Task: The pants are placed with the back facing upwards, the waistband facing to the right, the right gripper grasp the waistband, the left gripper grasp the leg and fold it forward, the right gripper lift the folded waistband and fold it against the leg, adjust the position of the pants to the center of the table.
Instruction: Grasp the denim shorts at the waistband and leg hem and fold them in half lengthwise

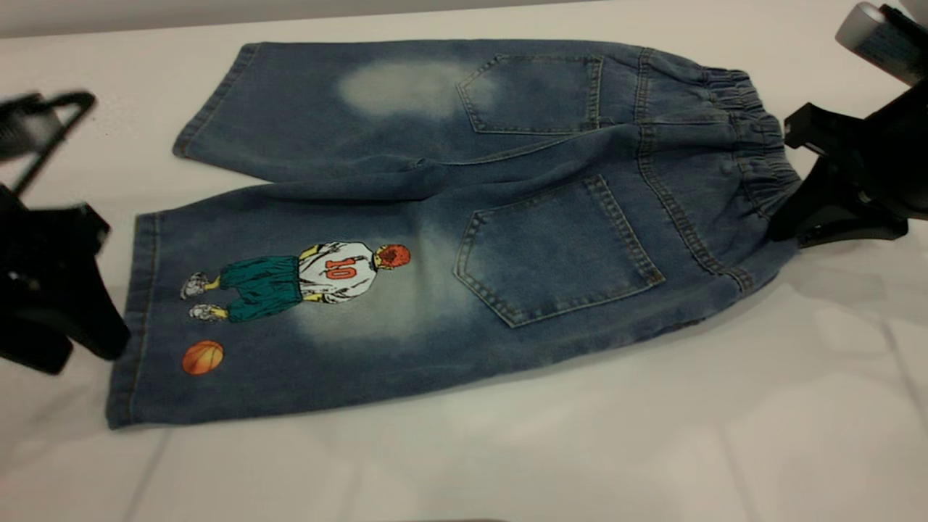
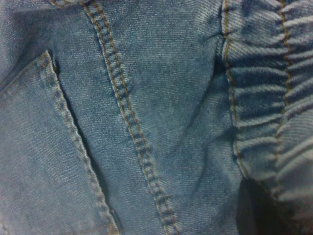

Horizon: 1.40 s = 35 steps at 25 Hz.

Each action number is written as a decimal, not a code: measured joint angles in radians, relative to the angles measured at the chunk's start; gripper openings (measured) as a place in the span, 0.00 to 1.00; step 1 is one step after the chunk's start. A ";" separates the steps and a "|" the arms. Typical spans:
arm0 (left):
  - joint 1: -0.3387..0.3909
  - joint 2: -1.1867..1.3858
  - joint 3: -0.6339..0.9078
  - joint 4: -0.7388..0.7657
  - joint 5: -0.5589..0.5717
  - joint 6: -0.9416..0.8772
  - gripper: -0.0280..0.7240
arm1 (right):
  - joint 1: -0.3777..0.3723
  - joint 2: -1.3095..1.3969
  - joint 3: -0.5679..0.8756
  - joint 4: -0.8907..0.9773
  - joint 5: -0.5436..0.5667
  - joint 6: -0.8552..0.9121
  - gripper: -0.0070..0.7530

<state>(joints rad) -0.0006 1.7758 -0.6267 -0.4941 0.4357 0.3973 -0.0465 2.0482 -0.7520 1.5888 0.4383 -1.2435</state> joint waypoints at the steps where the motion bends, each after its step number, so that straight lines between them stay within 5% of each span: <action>1: 0.000 0.022 -0.001 0.000 -0.014 0.000 0.53 | 0.000 0.000 0.000 0.000 0.000 -0.002 0.06; 26: 0.000 0.185 -0.009 -0.124 -0.078 0.081 0.52 | 0.000 0.000 0.000 0.000 0.000 -0.011 0.06; 35: 0.000 0.185 -0.009 -0.127 -0.085 0.087 0.16 | 0.000 0.000 0.000 0.000 0.000 -0.013 0.06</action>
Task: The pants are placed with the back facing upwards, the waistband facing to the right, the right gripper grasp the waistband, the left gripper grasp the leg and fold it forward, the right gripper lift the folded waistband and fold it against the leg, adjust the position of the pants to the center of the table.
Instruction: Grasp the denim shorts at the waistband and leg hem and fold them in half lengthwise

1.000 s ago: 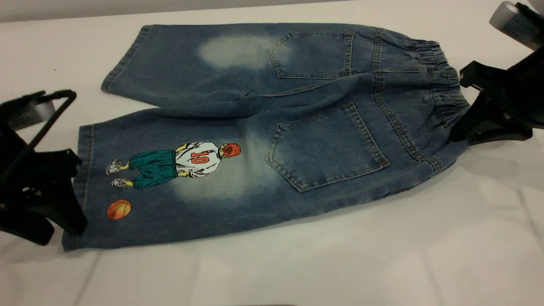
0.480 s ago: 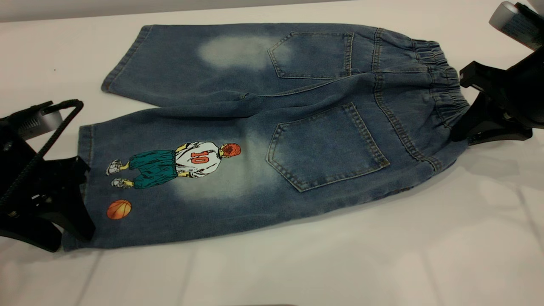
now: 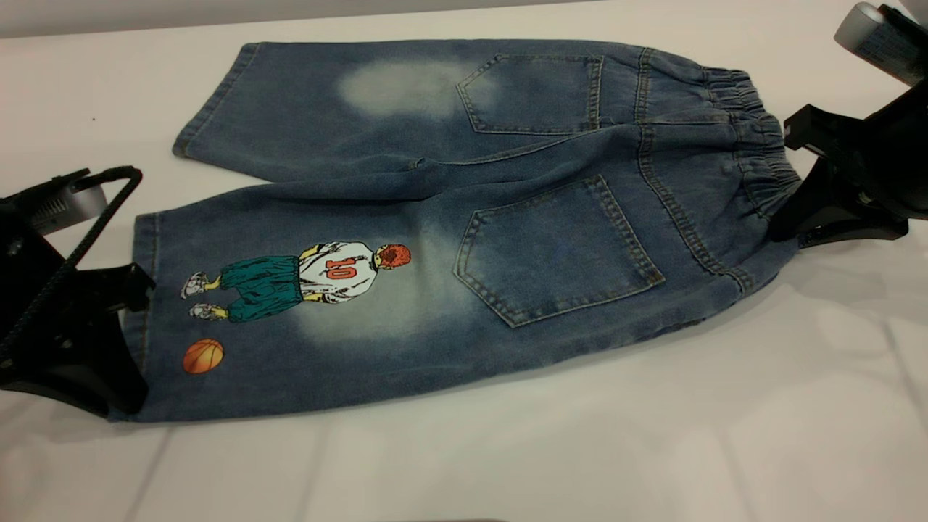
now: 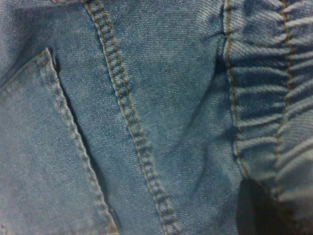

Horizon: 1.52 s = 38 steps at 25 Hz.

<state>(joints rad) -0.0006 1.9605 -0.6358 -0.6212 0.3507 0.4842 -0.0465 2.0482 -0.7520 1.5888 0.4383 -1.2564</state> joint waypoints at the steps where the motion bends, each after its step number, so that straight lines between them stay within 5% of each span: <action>1: 0.000 0.000 0.000 0.000 0.000 0.002 0.11 | 0.000 0.000 0.000 0.000 0.000 0.000 0.06; 18: 0.000 -0.286 -0.242 0.022 0.274 0.040 0.08 | 0.000 -0.230 0.000 -0.094 0.169 0.065 0.06; 29: 0.000 -0.331 -0.382 0.032 0.107 0.040 0.08 | -0.053 -0.298 -0.164 -0.275 0.191 0.262 0.06; 38: -0.076 -0.067 -0.548 0.031 0.005 0.084 0.08 | -0.053 -0.105 -0.331 -0.289 0.193 0.288 0.06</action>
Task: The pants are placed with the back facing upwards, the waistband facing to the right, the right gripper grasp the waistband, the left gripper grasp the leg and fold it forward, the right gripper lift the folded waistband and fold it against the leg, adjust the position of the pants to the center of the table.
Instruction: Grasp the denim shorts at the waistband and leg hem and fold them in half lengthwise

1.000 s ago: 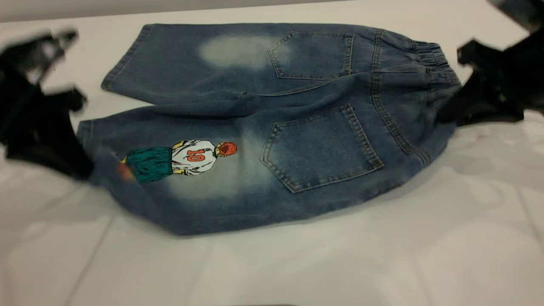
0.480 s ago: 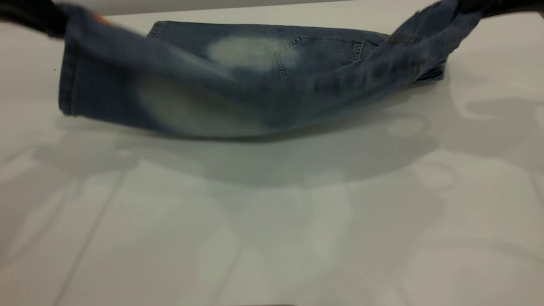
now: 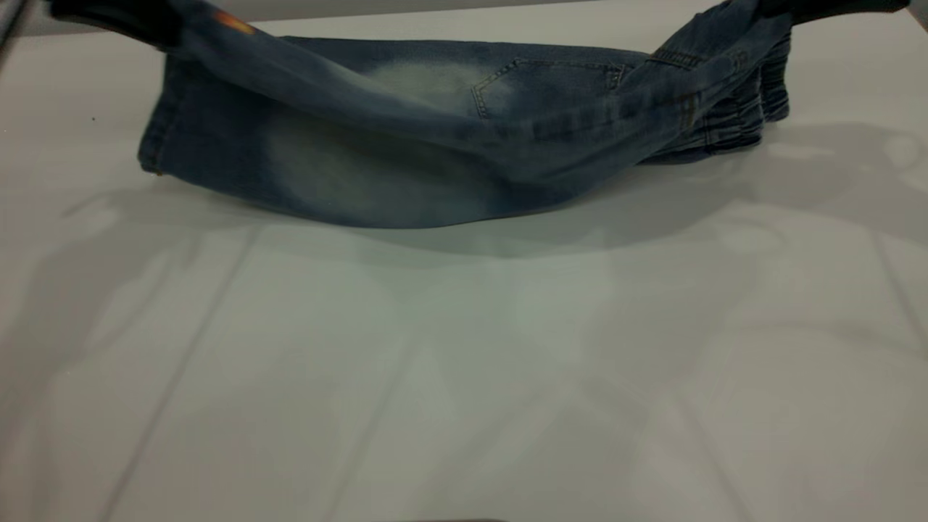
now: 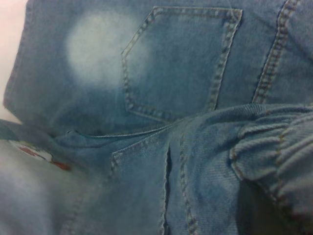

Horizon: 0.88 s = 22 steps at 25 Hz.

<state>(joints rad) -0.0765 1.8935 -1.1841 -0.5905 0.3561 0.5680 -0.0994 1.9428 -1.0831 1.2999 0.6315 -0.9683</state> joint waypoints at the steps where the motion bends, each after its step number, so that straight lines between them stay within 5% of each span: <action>1: -0.011 0.029 -0.022 0.000 -0.011 0.013 0.08 | 0.000 0.016 -0.023 0.000 0.000 0.000 0.06; 11: -0.028 0.166 -0.207 -0.002 -0.130 0.054 0.08 | -0.001 0.159 -0.192 0.074 -0.057 0.007 0.06; 22: -0.032 0.294 -0.210 -0.010 -0.373 0.057 0.08 | 0.000 0.227 -0.201 0.231 -0.317 -0.071 0.08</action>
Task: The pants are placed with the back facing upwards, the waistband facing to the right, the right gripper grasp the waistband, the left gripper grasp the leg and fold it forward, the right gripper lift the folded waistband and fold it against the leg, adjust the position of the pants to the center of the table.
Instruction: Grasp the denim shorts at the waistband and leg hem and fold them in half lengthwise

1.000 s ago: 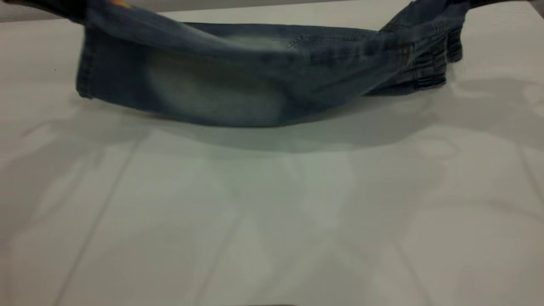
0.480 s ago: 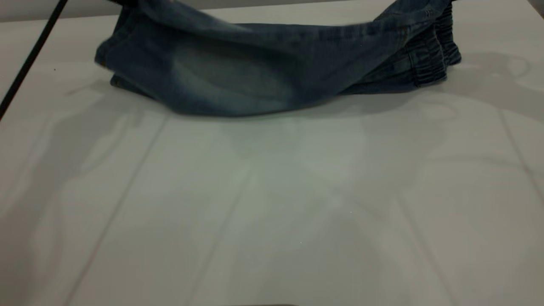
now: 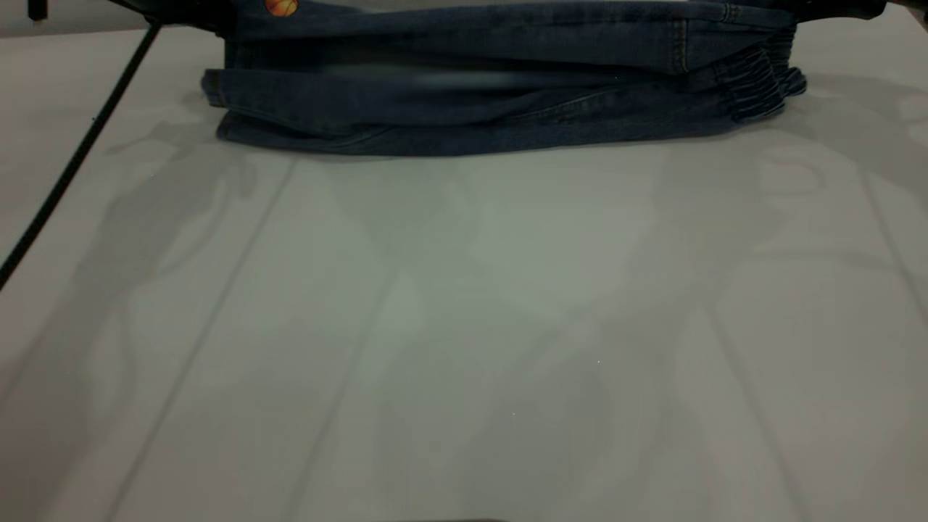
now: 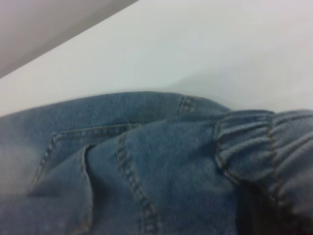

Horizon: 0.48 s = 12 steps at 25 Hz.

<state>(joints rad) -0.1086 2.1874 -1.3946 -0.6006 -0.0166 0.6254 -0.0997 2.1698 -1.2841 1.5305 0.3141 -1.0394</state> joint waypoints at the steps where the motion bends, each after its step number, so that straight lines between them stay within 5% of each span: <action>1: -0.001 0.006 0.000 -0.001 -0.016 0.001 0.08 | 0.000 0.002 0.000 0.020 -0.003 -0.031 0.08; 5: -0.002 0.024 0.000 -0.001 -0.083 0.001 0.14 | 0.000 0.002 -0.002 0.121 -0.006 -0.173 0.19; 12: 0.000 0.031 -0.003 0.131 -0.219 -0.004 0.45 | -0.005 0.002 -0.036 0.271 -0.049 -0.426 0.65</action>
<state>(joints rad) -0.1090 2.2186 -1.3972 -0.4695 -0.2356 0.6214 -0.1045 2.1717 -1.3204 1.8017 0.2656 -1.4652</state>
